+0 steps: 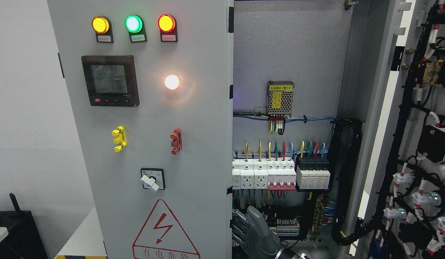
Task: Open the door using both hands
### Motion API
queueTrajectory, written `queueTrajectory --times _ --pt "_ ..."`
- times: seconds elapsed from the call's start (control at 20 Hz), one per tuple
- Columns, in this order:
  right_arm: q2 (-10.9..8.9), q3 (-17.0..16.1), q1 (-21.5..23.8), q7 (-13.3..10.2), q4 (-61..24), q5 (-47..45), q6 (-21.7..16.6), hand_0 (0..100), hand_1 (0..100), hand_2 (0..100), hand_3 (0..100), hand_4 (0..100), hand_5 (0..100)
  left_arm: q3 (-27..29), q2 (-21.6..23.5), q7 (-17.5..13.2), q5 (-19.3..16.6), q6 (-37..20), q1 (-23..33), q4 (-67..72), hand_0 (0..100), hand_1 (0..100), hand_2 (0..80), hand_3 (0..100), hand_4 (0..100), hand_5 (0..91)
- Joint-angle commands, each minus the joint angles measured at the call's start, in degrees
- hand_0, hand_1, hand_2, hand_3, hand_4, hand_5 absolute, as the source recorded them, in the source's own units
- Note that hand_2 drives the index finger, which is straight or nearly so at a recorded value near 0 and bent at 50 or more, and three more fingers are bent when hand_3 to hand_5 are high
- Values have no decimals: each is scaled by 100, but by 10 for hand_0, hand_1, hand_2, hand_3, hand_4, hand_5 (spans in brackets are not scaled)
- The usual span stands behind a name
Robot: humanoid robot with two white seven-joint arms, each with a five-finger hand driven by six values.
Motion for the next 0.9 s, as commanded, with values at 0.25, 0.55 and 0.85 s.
queueTrajectory --times 0.25,0.55,0.85 --pt "-115 348 -254 184 26 -411 99 0 0 0 0 0 0 0 44 1 0 4 44 0 0 0 0 0 42 0" --pt "-230 401 -263 210 -18 -552 144 0 0 0 0 0 0 0 44 1 0 4 44 0 0 0 0 0 42 0" --pt "-230 498 -272 597 -18 -631 152 0 0 0 0 0 0 0 44 1 0 4 44 0 0 0 0 0 42 0"
